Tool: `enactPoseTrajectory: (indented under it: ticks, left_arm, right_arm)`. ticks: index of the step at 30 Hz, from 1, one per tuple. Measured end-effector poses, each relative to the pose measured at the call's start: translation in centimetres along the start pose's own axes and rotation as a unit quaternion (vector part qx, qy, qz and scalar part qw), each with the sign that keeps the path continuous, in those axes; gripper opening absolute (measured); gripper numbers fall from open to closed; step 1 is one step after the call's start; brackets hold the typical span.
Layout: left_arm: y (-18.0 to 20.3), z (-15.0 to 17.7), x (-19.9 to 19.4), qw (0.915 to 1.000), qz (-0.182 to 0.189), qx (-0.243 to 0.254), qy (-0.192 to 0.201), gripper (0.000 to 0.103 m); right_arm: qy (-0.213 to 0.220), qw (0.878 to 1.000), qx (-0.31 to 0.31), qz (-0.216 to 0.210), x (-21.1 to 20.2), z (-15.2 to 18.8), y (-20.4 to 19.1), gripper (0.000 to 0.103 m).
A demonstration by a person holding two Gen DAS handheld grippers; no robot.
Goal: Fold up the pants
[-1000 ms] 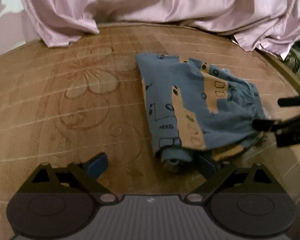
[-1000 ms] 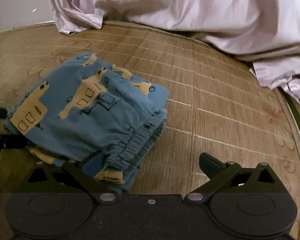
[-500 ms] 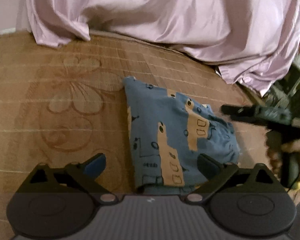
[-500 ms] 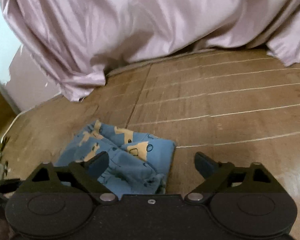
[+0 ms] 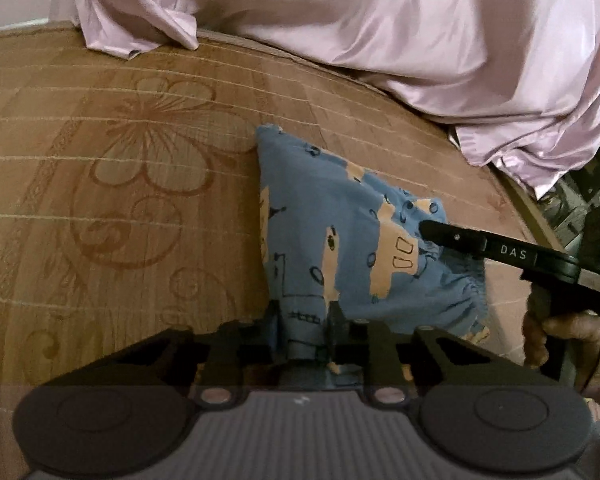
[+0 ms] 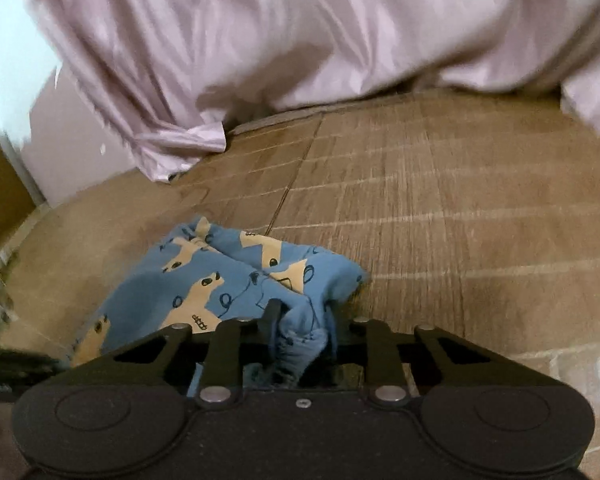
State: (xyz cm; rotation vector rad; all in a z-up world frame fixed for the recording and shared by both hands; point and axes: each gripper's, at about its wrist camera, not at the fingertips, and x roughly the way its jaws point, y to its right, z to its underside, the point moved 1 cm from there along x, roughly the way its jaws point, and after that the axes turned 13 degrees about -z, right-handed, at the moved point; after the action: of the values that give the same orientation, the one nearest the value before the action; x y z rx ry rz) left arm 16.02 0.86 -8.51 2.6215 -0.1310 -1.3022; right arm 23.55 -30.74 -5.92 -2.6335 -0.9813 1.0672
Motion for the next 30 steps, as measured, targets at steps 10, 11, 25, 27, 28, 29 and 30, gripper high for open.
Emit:
enactPoseTrajectory:
  ticks: [10,11,25,27,28,29,30]
  left_arm:
    - [1.4,-5.6,-1.4,0.9996,-0.007,0.018,0.021,0.017]
    - [1.3,-6.6,-1.3,0.9995,-0.005,0.014,0.028,0.017]
    - [-3.5,-11.1,5.4,0.9998,-0.011,0.005,0.015,0.019]
    - [-4.6,-10.4,5.8,1.0000,-0.005,-0.004,0.005,0.031]
    - [-5.1,-10.2,5.8,0.9999,-0.005,-0.010,0.004,0.035]
    - [-5.4,-10.1,5.8,0.9998,-0.008,-0.015,0.004,0.042]
    - [-5.5,-10.0,5.7,0.9998,-0.010,-0.015,0.003,0.044]
  right_arm:
    - [0.027,0.985,-0.156,0.075,-0.1,-6.3,-4.9,0.015]
    - [0.030,0.983,-0.164,0.077,0.1,-7.6,-4.9,0.015]
    - [-0.035,0.993,-0.083,0.072,7.8,-9.1,-1.5,0.022]
    - [-0.027,0.994,-0.063,0.090,7.0,-7.4,-1.2,0.024]
    - [-0.020,0.994,-0.049,0.100,6.4,-6.8,-1.0,0.037]
    - [-0.015,0.994,-0.036,0.105,6.0,-6.4,-0.7,0.053]
    - [-0.012,0.994,-0.021,0.104,5.8,-6.0,-0.3,0.059]
